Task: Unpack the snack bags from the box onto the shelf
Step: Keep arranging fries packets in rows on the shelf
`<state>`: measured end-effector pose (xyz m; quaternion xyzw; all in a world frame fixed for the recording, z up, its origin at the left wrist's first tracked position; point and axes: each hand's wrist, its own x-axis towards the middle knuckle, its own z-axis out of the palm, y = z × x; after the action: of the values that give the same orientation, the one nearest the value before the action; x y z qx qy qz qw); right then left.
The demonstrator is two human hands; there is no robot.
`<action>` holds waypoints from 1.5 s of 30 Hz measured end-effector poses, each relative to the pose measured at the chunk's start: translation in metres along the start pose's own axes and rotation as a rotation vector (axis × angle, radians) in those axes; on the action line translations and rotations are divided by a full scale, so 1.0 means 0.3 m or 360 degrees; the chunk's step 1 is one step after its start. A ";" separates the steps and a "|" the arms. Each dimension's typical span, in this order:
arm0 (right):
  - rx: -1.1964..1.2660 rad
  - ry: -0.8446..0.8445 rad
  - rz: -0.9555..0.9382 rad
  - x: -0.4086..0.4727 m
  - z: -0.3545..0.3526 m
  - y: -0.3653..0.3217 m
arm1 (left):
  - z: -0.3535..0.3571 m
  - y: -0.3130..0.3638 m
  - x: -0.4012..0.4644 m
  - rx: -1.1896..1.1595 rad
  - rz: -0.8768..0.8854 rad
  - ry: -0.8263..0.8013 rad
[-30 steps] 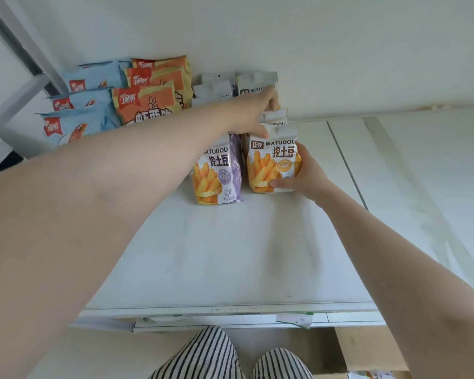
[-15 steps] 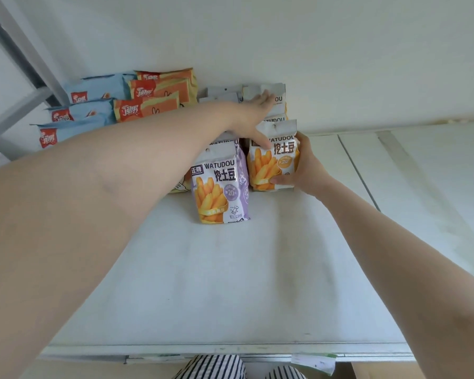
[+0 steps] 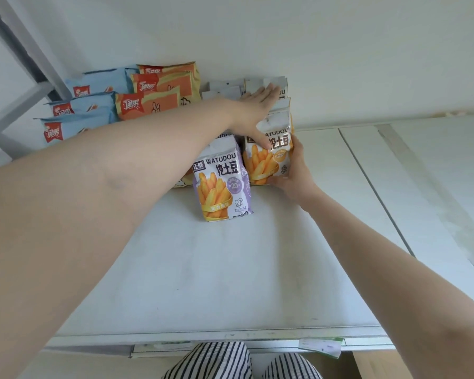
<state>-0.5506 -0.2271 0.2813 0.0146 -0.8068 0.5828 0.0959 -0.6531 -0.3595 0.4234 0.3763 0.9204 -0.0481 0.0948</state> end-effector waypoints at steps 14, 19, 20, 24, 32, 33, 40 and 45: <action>-0.0067 0.0220 0.0245 -0.059 -0.030 -0.084 | -0.020 0.049 -0.082 -0.0232 -0.0091 0.0305; -0.0076 0.0625 0.0253 -0.203 0.000 -0.179 | 0.096 0.088 -0.404 -0.1263 -0.0386 0.1208; -0.0023 0.0644 0.0267 -0.240 0.027 -0.201 | 0.166 0.099 -0.468 -0.1440 -0.0525 0.1393; 0.0072 0.0323 0.0384 -0.324 0.164 -0.275 | 0.405 0.123 -0.572 -0.1991 -0.1098 0.1408; 0.0218 0.0131 0.0627 -0.258 0.283 -0.256 | 0.426 0.105 -0.477 -0.2333 -0.0765 0.1028; 0.0225 0.0135 0.0617 -0.248 0.290 -0.248 | 0.430 0.098 -0.470 -0.2351 -0.0739 0.1039; 0.0082 0.0173 0.0657 -0.222 0.308 -0.252 | 0.468 0.065 -0.470 -0.2207 -0.0644 0.1079; 0.0054 0.0213 0.0686 -0.224 0.310 -0.253 | 0.480 0.043 -0.454 -0.2021 -0.0711 0.1055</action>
<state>-0.4872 -0.3449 0.3128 -0.1952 -0.7732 0.6030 0.0221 -0.5291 -0.4664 0.3111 0.0482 0.8059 0.5900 -0.0004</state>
